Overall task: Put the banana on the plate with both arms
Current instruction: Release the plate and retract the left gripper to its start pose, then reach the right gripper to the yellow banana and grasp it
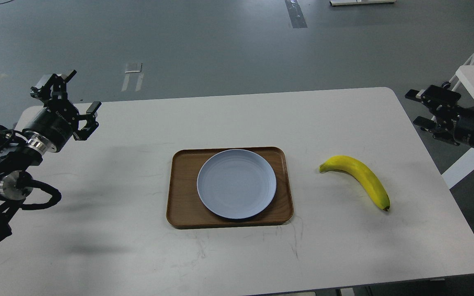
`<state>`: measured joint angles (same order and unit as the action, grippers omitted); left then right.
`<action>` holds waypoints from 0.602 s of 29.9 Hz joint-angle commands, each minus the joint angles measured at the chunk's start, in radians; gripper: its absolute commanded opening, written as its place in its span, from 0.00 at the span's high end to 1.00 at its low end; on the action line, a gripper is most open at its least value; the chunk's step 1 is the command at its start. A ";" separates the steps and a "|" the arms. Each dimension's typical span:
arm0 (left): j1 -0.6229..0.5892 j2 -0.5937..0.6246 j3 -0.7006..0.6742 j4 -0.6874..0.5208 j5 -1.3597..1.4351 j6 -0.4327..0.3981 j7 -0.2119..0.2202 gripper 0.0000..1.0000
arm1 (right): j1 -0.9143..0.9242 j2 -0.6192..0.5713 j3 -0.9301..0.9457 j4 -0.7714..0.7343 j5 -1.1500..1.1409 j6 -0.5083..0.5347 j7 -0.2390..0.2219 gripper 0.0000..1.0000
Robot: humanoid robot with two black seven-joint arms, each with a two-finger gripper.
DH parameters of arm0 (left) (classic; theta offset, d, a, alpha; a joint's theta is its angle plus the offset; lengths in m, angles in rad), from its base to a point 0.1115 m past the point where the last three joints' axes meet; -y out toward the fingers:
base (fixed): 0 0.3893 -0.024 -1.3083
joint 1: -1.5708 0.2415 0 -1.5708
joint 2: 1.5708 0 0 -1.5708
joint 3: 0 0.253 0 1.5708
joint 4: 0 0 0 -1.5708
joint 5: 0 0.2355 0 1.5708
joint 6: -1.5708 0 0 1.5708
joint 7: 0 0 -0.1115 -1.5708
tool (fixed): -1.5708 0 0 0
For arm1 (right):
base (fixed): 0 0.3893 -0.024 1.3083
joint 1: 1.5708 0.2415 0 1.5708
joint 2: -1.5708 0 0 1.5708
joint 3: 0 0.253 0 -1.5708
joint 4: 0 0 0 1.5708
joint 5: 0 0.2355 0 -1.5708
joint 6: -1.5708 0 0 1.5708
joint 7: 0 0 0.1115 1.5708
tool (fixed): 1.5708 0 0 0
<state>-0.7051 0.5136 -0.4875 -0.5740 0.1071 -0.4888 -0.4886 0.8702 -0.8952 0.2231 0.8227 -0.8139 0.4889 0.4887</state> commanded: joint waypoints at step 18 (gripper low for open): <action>-0.002 -0.001 -0.002 -0.009 -0.001 0.000 0.000 0.02 | 0.104 0.036 -0.266 0.113 -0.712 -0.130 0.000 0.00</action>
<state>-0.7061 0.5132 -0.4894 -0.5830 0.1059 -0.4888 -0.4886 0.9599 -0.8923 -0.0121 0.9674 -1.5221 0.3850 0.4888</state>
